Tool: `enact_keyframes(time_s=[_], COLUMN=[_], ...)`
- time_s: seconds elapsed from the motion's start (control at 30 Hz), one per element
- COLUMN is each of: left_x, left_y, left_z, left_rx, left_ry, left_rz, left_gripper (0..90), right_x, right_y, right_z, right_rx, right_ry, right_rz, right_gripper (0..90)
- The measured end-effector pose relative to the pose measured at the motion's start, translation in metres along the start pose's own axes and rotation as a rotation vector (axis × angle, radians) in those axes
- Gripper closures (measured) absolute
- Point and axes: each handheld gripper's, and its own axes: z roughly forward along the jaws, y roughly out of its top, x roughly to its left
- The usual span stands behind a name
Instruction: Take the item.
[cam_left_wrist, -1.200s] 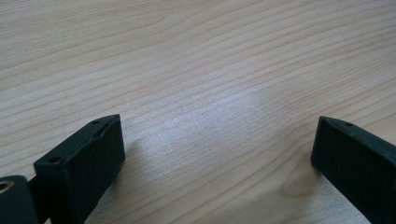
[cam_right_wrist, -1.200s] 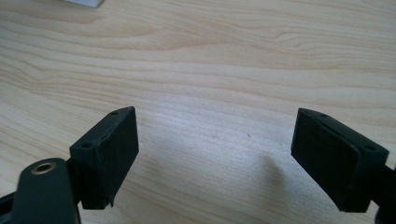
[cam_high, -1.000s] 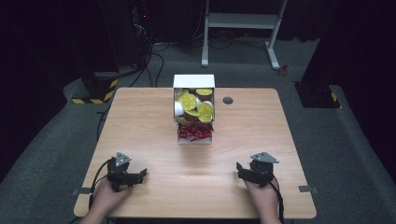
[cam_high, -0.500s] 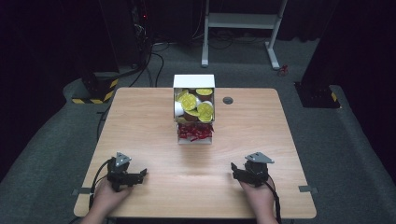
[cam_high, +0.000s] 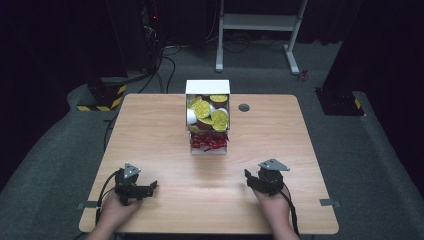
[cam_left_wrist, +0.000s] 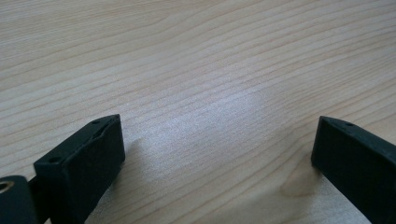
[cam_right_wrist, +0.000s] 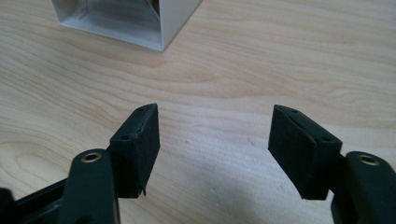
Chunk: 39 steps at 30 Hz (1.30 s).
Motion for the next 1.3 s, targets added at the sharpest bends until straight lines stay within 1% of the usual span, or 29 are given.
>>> enact_keyframes(time_s=[0.03, 0.07, 0.23, 0.27, 0.4, 0.43, 0.5, 0.53, 0.57, 0.6, 0.67, 0.87, 0.97, 1.0, 1.03, 1.07, 1.3], left_x=[0.000, 0.000, 0.000, 0.000, 0.000, 0.000, 0.000, 0.000, 0.000, 0.000, 0.000, 0.000, 0.000, 0.000, 0.000, 0.000, 0.000], left_y=[0.000, 0.000, 0.000, 0.000, 0.000, 0.000, 0.000, 0.000, 0.000, 0.000, 0.000, 0.000, 0.000, 0.000, 0.000, 0.000, 0.000], left_z=[0.000, 0.000, 0.000, 0.000, 0.000, 0.000, 0.000, 0.000, 0.000, 0.000, 0.000, 0.000, 0.000, 0.000, 0.000, 0.000, 0.000], left_rx=[0.000, 0.000, 0.000, 0.000, -0.001, 0.000, 0.000, 0.000, -0.001, 0.000, -0.001, 0.000, 0.000, 0.000, 0.000, 0.000, 0.000], left_ry=[0.000, 0.000, 0.000, 0.000, 0.001, 0.001, 0.002, 0.002, 0.003, 0.002, 0.003, 0.003, 0.003, 0.003, 0.003, 0.002, 0.003], left_rz=[0.000, 0.001, 0.000, 0.000, 0.000, 0.000, 0.001, 0.001, 0.001, 0.001, 0.000, 0.001, 0.001, 0.001, 0.001, 0.001, 0.001], left_gripper=[3.0, 3.0, 3.0, 3.0, 3.0, 3.0, 3.0, 3.0, 3.0, 2.9, 2.9, 2.9, 2.9, 2.9, 2.9, 2.9, 2.9], right_x=[0.000, 0.003, 0.009, 0.012, 0.014, 0.015, 0.016, 0.018, 0.018, 0.019, 0.021, 0.023, 0.025, 0.026, 0.026, 0.027, 0.030], right_y=[0.000, 0.003, 0.010, 0.014, 0.017, 0.018, 0.020, 0.022, 0.022, 0.023, 0.026, 0.032, 0.034, 0.037, 0.037, 0.039, 0.046], right_z=[0.000, 0.000, 0.001, 0.001, 0.001, 0.001, 0.001, 0.001, 0.001, 0.001, 0.001, 0.004, 0.005, 0.006, 0.006, 0.006, 0.009], right_rx=[0.000, -0.013, -0.013, -0.019, -0.029, -0.029, -0.033, -0.040, -0.040, -0.041, -0.056, -0.074, -0.073, -0.082, -0.082, -0.094, -0.106], right_ry=[0.000, 0.000, -0.001, 0.008, 0.016, 0.019, 0.023, 0.025, 0.025, 0.025, 0.025, 0.015, 0.018, 0.018, 0.018, 0.021, 0.021], right_rz=[0.000, -0.013, -0.024, -0.026, -0.034, -0.023, -0.021, -0.023, -0.023, -0.029, -0.037, -0.027, -0.024, -0.035, -0.035, -0.032, -0.026], right_gripper=[34.9, 35.8, 37.6, 38.8, 39.5, 39.5, 39.8, 42.3, 42.3, 44.2, 46.3, 46.7, 47.1, 48.3, 48.3, 48.3, 49.6])
